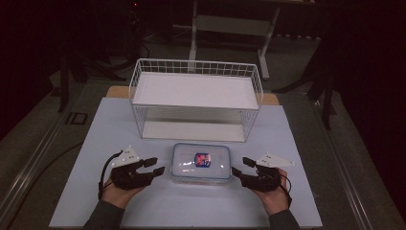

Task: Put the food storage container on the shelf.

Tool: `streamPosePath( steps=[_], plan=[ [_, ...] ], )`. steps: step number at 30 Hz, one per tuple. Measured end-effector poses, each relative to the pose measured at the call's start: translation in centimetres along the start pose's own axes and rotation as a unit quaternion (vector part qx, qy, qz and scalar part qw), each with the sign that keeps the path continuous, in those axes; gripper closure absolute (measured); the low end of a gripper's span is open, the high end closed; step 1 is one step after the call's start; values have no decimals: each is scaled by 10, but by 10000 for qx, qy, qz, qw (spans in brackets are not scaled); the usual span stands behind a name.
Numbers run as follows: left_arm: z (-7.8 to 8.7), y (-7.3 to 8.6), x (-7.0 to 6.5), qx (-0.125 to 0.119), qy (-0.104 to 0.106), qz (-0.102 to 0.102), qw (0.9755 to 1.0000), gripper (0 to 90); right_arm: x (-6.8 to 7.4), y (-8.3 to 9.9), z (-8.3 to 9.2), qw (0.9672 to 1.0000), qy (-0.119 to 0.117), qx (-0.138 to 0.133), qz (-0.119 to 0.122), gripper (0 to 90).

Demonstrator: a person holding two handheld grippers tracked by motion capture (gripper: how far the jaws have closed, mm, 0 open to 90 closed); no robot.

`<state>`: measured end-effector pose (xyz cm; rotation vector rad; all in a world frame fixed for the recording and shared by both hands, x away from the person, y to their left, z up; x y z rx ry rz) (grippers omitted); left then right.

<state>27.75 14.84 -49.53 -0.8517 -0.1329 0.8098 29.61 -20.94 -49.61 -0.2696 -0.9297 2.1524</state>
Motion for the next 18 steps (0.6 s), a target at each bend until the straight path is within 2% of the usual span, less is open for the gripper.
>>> streamPosePath(
  steps=[4,7,12,14,17,18],
  plan=[
    [-10,-8,3,38,152,228,9996,450,0,-2,-5,9994,-280,45,-219,393],
    [-19,-10,6,146,216,315,9992,450,-1,-4,-11,9981,-486,89,-371,442],
    [-33,-11,11,338,219,426,9983,453,-2,-9,-22,9941,-827,253,-662,427],
    [-37,-11,11,374,259,452,9979,447,-1,-9,-27,9929,-893,328,-711,399],
    [-43,-12,12,438,261,488,9975,446,-1,-9,-30,9929,-848,391,-737,382],
    [-44,-12,12,442,286,503,9973,443,-2,-9,-31,9920,-881,433,-799,376]
  ],
)
Point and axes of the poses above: each handheld gripper's, and its own axes: z roughly backward along the jaws, y roughly out of its underside, x roughly to its left, the point moved 4 cm from there along -z, roughly forward along the jaws, and after that the axes turned 14 degrees about x, right-handed, at the moved point
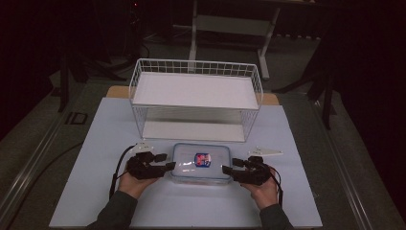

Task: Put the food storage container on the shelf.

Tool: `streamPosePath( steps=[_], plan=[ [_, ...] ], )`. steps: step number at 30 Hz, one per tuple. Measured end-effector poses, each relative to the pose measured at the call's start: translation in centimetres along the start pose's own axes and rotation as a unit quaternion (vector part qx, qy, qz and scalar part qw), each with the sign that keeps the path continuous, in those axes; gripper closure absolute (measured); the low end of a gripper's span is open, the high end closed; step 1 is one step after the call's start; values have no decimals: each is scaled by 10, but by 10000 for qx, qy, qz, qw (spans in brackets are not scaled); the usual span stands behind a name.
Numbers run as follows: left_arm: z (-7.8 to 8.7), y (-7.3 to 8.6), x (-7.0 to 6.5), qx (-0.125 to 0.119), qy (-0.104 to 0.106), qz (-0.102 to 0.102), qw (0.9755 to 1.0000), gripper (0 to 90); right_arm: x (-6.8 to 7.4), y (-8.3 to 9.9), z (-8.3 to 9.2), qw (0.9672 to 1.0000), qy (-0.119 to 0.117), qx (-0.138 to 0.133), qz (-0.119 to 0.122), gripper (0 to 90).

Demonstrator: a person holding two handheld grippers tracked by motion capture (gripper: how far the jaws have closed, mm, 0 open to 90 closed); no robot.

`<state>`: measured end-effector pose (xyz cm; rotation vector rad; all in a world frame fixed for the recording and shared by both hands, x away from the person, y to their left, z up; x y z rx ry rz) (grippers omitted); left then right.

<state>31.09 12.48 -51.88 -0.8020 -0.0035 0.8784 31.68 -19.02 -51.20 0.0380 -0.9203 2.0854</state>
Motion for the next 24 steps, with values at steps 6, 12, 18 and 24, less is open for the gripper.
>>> streamPosePath(
  steps=[6,12,18,24],
  plan=[
    [-7,-2,4,40,212,186,9996,412,-5,0,-3,9998,-58,139,-155,323],
    [-12,-3,8,63,542,408,9977,382,-9,0,-6,9993,-159,230,-259,291],
    [-16,-3,12,140,899,598,9941,368,-16,-1,-8,9976,-479,275,-418,327],
    [-15,-2,20,184,1225,787,9892,442,-21,1,-6,9956,-697,290,-553,379]
  ],
)
Point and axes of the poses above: each handheld gripper's, and its own axes: z roughly backward along the jaws, y roughly out of its underside, x roughly to its left, the point moved 4 cm from there along -z, roughly forward along the jaws, and after that the axes turned 14 degrees about x, right-handed, at the moved point
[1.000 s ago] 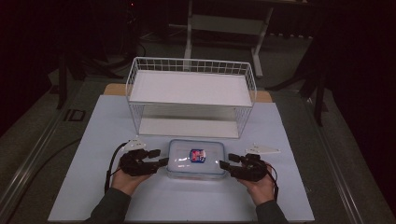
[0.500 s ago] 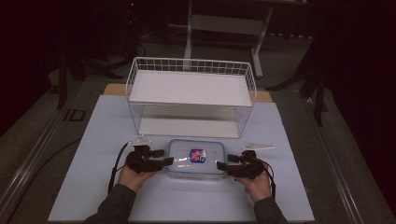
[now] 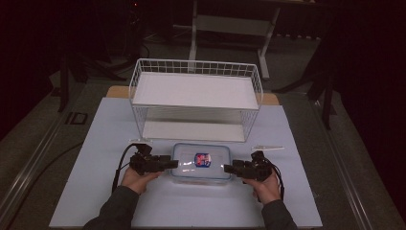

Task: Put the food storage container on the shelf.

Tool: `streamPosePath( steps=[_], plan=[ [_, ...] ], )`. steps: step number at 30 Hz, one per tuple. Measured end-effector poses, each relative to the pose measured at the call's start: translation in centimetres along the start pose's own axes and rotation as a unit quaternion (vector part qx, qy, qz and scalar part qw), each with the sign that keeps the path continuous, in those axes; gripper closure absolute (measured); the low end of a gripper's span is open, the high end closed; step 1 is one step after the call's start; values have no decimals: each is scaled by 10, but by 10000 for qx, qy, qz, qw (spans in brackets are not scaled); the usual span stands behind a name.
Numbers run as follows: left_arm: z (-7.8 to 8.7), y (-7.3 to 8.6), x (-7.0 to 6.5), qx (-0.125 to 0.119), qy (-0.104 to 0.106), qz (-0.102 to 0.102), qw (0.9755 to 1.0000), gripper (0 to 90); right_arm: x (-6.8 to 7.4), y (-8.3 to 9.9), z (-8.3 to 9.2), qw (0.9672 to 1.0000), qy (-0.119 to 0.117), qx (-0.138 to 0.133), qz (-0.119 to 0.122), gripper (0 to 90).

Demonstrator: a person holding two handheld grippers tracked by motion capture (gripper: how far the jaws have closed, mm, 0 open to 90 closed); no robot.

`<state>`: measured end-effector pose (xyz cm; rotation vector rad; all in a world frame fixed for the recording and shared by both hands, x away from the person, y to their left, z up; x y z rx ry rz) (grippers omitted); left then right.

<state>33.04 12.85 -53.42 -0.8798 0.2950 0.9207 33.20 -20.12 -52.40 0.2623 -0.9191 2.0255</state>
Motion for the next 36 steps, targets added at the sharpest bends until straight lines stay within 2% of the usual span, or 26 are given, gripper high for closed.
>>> streamPosePath(
  steps=[5,7,16,17,20,24,25,28,32,36],
  plan=[
    [-2,-2,0,-15,18,108,9999,433,-2,1,-2,9994,-255,67,-203,365],
    [-6,-3,2,-2,208,296,9993,394,-5,2,-4,9986,-396,82,-348,351],
    [-8,-3,8,79,450,487,9978,385,-10,2,-6,9962,-657,126,-566,331],
    [-8,-3,9,88,532,558,9970,380,-11,3,-6,9957,-696,121,-603,330],
    [-9,-4,11,113,610,610,9962,378,-11,3,-6,9954,-719,117,-629,330],
    [-10,-3,14,201,903,777,9927,395,-12,4,-7,9939,-821,120,-731,334],
    [-10,-3,15,203,909,797,9925,406,-13,4,-7,9932,-864,145,-772,336],
    [-8,-3,12,223,845,708,9937,412,-14,5,-8,9906,-1060,188,-844,357],
    [-3,-1,2,218,627,494,9966,437,-10,6,-5,9919,-1077,211,-638,394],
    [3,6,-7,60,507,356,9981,478,-5,7,-1,9934,-1012,107,-537,436]
  ],
)
Point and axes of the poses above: each handheld gripper's, and its own axes: z roughly backward along the jaws, y roughly out of its underside, x roughly to its left, the point moved 4 cm from there along -z, roughly forward along the jaws, and after that the axes turned 14 degrees about x, right-handed, at the moved point
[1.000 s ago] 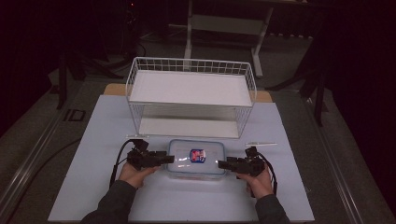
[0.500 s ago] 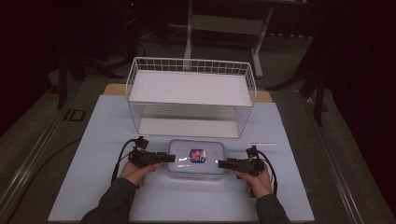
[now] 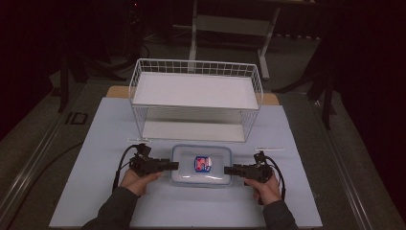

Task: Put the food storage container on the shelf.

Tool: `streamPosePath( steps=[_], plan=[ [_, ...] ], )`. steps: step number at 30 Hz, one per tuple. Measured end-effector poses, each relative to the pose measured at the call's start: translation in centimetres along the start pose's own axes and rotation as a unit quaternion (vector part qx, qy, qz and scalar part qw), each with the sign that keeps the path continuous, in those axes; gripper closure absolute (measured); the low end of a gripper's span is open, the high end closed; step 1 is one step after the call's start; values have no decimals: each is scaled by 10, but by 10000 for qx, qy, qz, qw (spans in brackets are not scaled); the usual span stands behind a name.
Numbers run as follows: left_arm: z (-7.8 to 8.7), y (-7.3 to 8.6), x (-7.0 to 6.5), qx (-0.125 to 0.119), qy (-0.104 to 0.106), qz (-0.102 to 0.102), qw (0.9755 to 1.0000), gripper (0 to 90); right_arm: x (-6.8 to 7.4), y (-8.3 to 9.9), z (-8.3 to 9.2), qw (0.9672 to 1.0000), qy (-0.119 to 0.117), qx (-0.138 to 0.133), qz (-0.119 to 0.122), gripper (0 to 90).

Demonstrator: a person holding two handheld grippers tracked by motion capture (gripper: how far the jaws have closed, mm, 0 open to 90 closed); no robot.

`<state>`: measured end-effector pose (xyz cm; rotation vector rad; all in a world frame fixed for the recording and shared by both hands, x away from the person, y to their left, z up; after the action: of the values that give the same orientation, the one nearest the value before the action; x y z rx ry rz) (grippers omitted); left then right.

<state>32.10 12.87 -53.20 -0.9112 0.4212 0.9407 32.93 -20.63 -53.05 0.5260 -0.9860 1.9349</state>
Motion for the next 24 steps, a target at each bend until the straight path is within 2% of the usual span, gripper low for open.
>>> streamPosePath(
  steps=[3,7,9,12,17,21,24],
  plan=[
    [3,9,-5,-170,39,-94,9998,518,5,3,2,9999,45,-97,91,469],
    [5,15,-13,-163,-154,-277,9994,531,10,10,4,9997,61,-171,131,486],
    [6,18,-15,-181,-137,-320,9992,538,12,13,5,9996,94,-193,185,494],
    [7,22,-16,-212,-54,-317,9993,553,15,17,6,9994,94,-206,263,503],
    [7,25,-17,-225,-47,-303,9993,556,19,20,6,9985,223,-230,437,503],
    [7,26,-19,-227,-144,-378,9989,549,22,22,6,9975,349,-205,583,501],
    [6,26,-22,-235,-321,-488,9980,532,25,23,6,9967,443,-199,646,500]
  ],
)
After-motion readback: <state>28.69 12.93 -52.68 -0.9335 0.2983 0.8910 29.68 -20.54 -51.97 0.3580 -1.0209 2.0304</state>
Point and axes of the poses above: each handheld gripper's, and its own axes: z roughly backward along the jaws, y roughly out of its underside, x roughly to its left, the point moved 4 cm from there along -z, roughly forward along the jaws, and after that the axes turned 14 degrees about x, right-handed, at the moved point
